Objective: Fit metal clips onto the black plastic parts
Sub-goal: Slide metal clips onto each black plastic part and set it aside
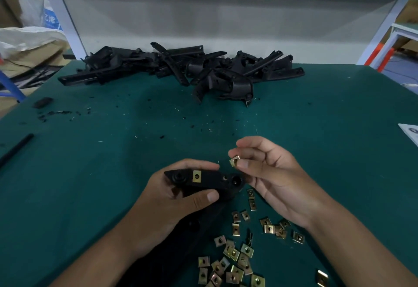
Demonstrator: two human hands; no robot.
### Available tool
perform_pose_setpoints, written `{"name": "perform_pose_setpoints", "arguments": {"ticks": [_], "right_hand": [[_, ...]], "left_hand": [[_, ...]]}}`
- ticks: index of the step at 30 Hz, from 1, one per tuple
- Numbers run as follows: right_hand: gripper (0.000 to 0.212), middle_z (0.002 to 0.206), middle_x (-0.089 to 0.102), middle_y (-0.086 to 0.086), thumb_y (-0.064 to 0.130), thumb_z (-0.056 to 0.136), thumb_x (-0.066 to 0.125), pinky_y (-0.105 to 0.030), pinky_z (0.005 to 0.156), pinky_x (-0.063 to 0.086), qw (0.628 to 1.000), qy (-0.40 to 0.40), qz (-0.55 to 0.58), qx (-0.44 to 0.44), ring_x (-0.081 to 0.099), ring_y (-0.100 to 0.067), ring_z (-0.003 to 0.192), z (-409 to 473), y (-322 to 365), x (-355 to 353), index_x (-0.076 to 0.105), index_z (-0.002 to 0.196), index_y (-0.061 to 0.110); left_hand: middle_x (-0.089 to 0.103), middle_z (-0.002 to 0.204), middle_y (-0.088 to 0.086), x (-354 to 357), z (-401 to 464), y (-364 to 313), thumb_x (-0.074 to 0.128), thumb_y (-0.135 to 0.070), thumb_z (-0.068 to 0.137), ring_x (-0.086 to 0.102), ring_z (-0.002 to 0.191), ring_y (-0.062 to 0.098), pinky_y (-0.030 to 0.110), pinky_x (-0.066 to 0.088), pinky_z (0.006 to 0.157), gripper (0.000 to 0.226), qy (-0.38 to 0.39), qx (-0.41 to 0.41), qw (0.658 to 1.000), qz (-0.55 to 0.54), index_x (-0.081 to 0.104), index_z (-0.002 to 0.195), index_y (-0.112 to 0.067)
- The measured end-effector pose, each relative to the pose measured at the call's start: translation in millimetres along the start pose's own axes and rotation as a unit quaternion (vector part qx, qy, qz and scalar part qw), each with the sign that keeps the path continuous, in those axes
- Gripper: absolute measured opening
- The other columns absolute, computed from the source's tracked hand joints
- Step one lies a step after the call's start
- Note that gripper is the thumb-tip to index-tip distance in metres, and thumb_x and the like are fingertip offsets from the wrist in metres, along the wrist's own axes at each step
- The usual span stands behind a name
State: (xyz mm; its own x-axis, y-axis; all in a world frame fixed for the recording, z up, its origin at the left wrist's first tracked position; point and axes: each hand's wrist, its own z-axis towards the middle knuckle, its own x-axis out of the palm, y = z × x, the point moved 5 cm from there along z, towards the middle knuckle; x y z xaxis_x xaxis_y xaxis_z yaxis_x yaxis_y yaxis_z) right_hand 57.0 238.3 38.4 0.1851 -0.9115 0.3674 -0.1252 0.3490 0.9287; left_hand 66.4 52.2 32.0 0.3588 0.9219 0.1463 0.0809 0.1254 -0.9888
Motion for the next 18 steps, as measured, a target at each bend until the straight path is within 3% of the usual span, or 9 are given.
{"name": "perform_pose_setpoints", "arguments": {"ticks": [8,18], "right_hand": [[0.029,0.102,0.077,-0.005,0.019,0.070,0.082,-0.021,0.073,0.056,1.000,0.006,-0.024,-0.005,0.073,-0.012,0.088,-2.1,1.6,5.1,0.078,0.097,0.028],[0.029,0.101,0.077,-0.006,0.021,0.072,0.082,-0.020,0.080,0.054,0.996,0.028,-0.082,-0.007,0.072,-0.013,0.093,-6.6,2.3,13.6,0.075,0.098,0.029]], "left_hand": [[0.075,0.099,0.008,0.5,-2.1,0.6,0.084,-0.013,0.078,0.072,0.091,0.017,0.021,0.055,0.078,0.025,0.020,0.008,1.000,0.022,0.077,0.101,-0.020],[0.075,0.092,0.008,2.2,0.8,3.7,0.082,-0.003,0.067,0.071,0.087,0.015,0.021,0.056,0.079,0.031,0.023,0.033,0.999,0.008,0.075,0.095,-0.014]]}}
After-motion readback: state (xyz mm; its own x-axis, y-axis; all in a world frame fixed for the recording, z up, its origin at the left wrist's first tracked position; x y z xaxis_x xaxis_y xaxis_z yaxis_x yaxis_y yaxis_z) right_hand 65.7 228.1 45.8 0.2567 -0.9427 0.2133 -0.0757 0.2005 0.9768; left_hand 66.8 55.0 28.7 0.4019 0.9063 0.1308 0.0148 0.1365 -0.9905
